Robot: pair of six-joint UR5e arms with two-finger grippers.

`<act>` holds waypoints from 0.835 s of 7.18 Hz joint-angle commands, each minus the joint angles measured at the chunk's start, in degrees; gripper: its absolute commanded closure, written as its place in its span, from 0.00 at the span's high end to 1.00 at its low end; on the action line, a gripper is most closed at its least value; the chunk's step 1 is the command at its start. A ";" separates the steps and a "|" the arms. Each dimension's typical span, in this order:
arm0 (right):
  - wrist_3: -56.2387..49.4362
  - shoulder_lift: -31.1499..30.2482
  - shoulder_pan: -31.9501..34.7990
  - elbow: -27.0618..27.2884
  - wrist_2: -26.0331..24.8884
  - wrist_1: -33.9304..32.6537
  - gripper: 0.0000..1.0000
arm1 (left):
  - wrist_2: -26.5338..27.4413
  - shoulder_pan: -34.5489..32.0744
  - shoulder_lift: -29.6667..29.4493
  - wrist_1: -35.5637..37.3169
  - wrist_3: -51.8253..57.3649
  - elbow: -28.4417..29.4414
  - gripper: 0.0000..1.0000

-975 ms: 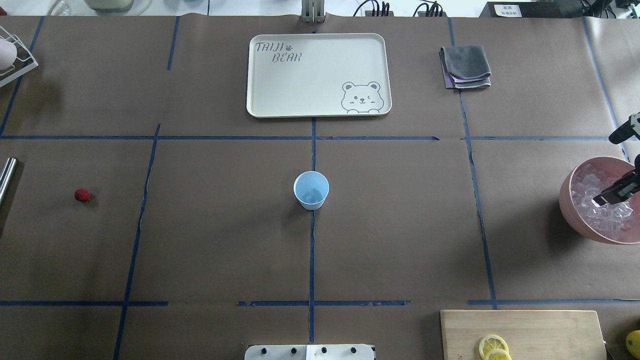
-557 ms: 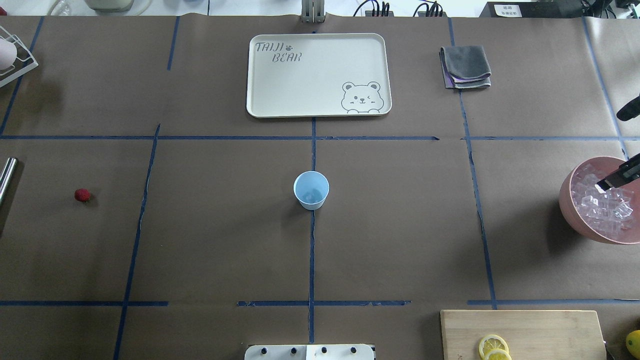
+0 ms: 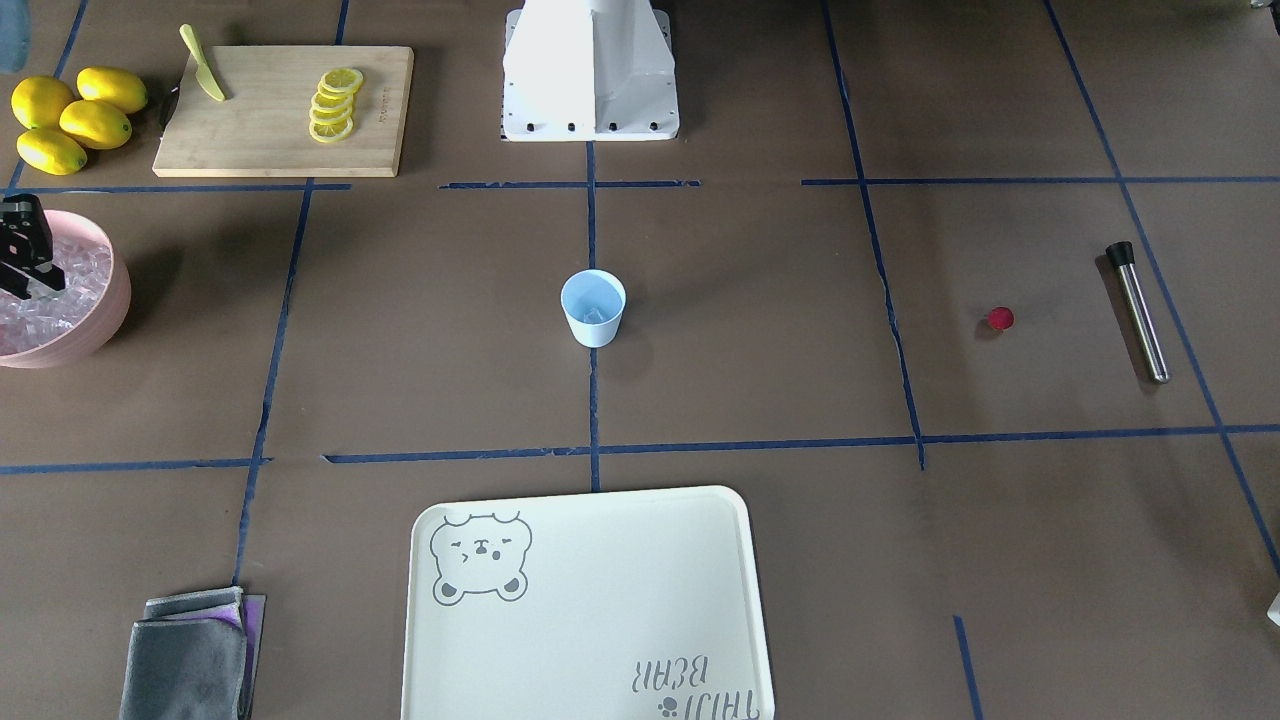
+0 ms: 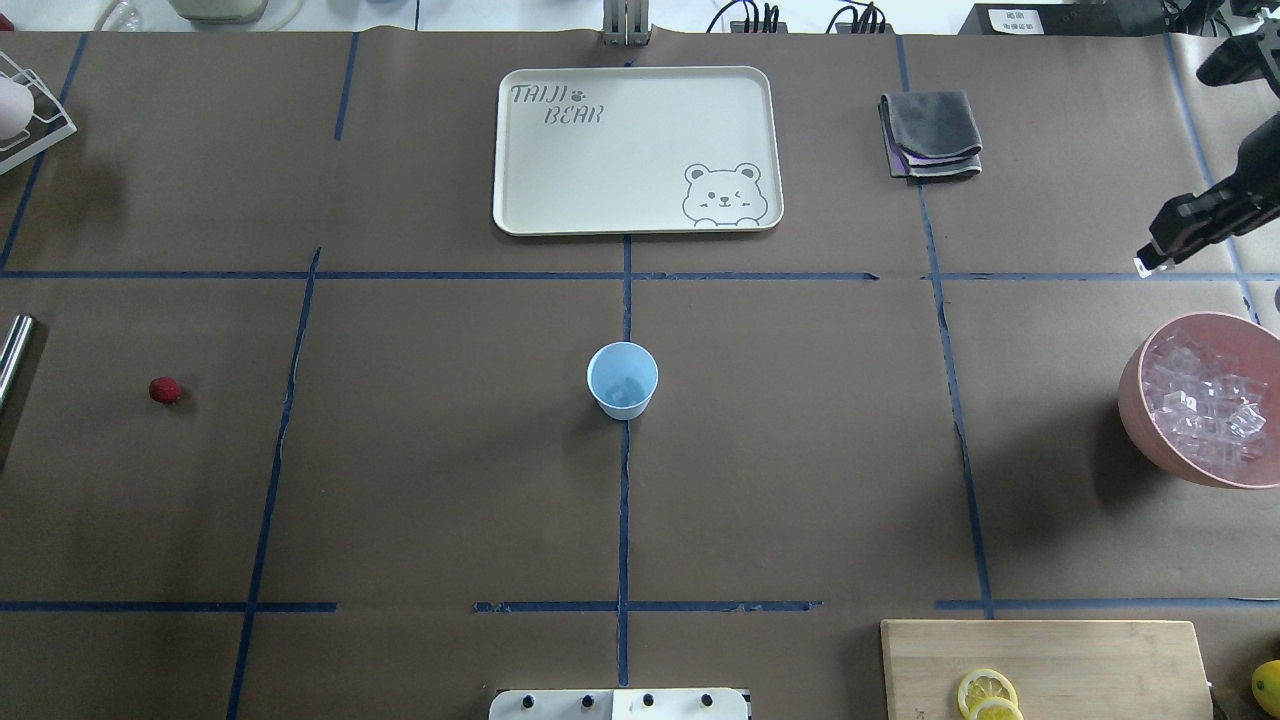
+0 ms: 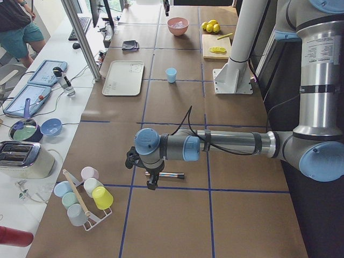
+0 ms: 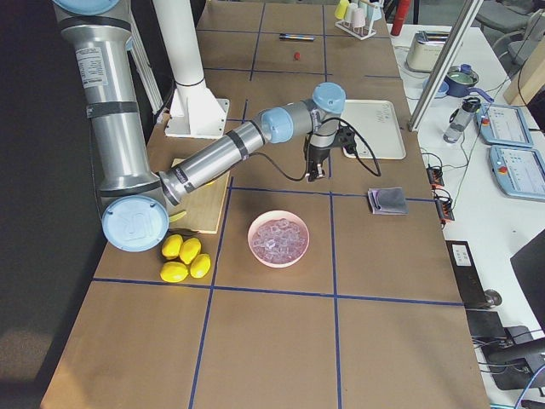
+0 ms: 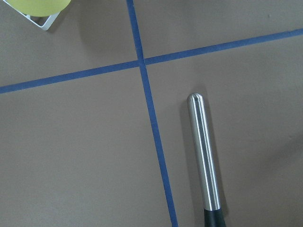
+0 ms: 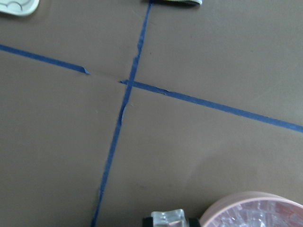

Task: Mash ice and strawberries in cup
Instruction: 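Carry the ice cube with the right gripper over the blue cup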

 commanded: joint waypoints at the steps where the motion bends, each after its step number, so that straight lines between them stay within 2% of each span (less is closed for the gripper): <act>1: 17.31 9.68 -8.84 -0.06 -3.84 -0.34 0.00 | -0.07 0.02 0.00 0.09 -0.01 0.07 1.00; 5: 44.24 22.61 -25.20 -1.45 -15.79 -0.43 0.00 | -0.07 0.02 0.00 0.00 -0.01 0.16 1.00; 6: 49.51 27.17 -28.98 -4.77 -19.82 -0.43 0.00 | -0.07 0.02 0.00 0.09 -0.01 0.25 1.00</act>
